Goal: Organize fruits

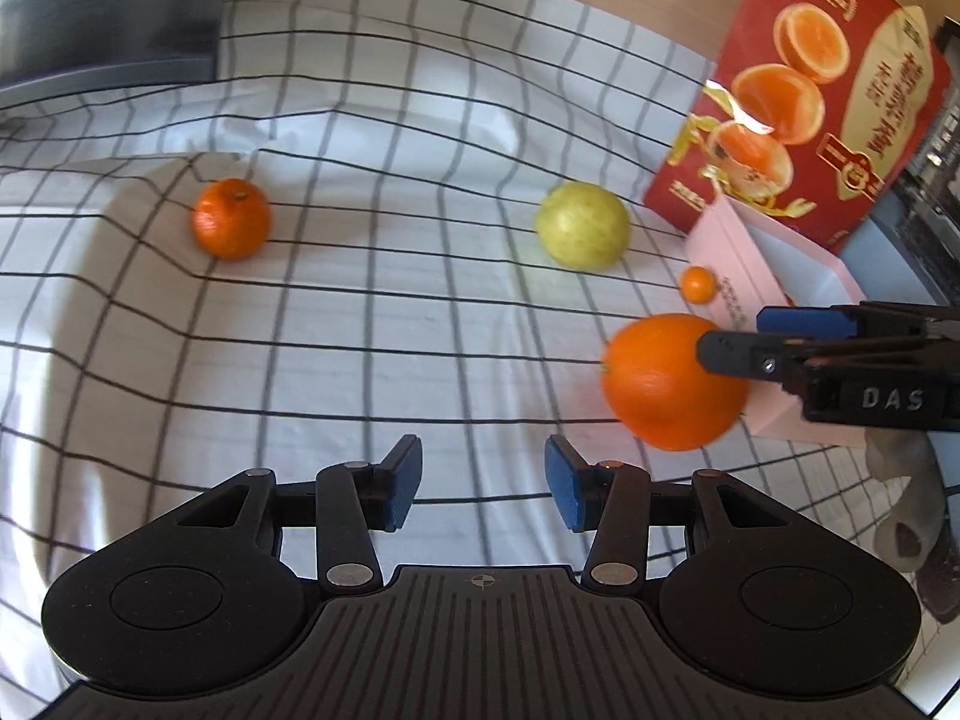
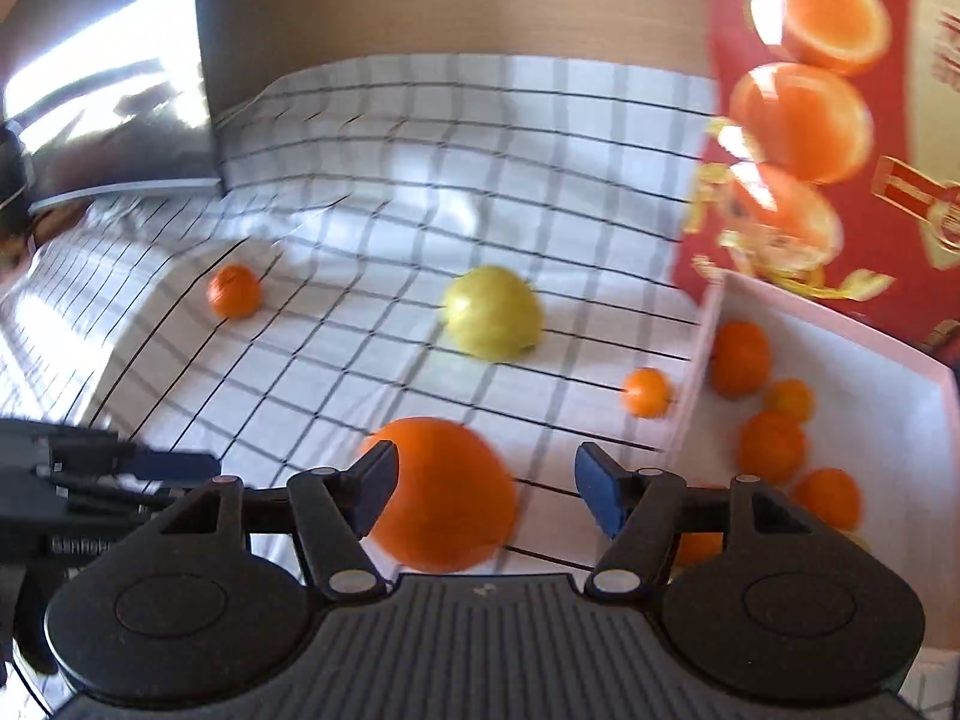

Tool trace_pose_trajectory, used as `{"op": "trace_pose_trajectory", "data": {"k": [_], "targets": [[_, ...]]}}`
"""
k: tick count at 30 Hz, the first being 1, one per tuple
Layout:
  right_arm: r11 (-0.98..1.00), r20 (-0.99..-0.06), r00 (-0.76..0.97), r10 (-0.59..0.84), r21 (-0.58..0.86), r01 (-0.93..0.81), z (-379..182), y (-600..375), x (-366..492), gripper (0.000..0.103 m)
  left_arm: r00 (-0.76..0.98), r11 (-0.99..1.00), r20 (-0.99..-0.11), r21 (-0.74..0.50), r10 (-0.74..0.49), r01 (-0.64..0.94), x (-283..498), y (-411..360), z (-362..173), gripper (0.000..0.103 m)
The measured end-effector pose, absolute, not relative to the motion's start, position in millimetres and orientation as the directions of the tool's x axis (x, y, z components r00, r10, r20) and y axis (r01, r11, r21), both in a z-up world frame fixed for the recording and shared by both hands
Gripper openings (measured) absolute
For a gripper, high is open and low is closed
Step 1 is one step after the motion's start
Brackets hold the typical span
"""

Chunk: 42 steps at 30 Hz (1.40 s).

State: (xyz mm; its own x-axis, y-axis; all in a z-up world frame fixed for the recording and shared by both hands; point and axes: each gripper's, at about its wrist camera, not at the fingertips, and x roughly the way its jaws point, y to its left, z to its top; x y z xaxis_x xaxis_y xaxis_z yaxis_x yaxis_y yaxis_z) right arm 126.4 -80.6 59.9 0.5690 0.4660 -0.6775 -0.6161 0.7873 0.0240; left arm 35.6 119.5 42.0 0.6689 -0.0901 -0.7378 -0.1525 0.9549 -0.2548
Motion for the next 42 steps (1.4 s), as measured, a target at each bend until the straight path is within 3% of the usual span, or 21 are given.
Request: {"op": "trace_pose_trajectory", "data": {"k": [9, 16, 22, 26, 36, 42], "targets": [[0.782, -0.679, 0.555, 0.48, 0.044, -0.622, 42.0, -57.6, 138.6, 0.075, 0.69, 0.951, -0.723, -0.194, 0.027, -0.24, 32.2, 160.9, 52.0, 0.05], [0.809, -0.687, 0.569, 0.452, 0.048, -0.586, 26.6, -59.5, 127.5, 0.077, 0.716, 0.955, -0.679, -0.07, 0.165, -0.286, 80.7, 202.8, 73.5, 0.05], [0.822, -0.671, 0.598, 0.439, 0.031, -0.568, 24.1, -62.8, 115.3, 0.076, 0.66, 0.964, -0.713, 0.088, 0.237, -0.251, 128.7, 211.7, 62.9, 0.05], [0.828, -0.672, 0.6, 0.434, 0.035, -0.56, 21.1, -66.7, 114.3, 0.076, 0.628, 0.965, -0.737, 0.14, 0.252, -0.222, 142.3, 211.6, 50.1, 0.054], [0.827, -0.686, 0.588, 0.427, 0.034, -0.562, 17.7, -68.6, 114.9, 0.076, 0.591, 0.962, -0.762, 0.163, 0.264, -0.22, 152.9, 214.9, 34.3, 0.054], [0.806, -0.675, 0.623, 0.395, -0.071, -0.587, 17.2, -51.2, 113.9, 0.079, 0.599, 0.972, -0.77, 0.122, 0.221, -0.201, 137.6, 207.4, 38.3, 0.053]]}}
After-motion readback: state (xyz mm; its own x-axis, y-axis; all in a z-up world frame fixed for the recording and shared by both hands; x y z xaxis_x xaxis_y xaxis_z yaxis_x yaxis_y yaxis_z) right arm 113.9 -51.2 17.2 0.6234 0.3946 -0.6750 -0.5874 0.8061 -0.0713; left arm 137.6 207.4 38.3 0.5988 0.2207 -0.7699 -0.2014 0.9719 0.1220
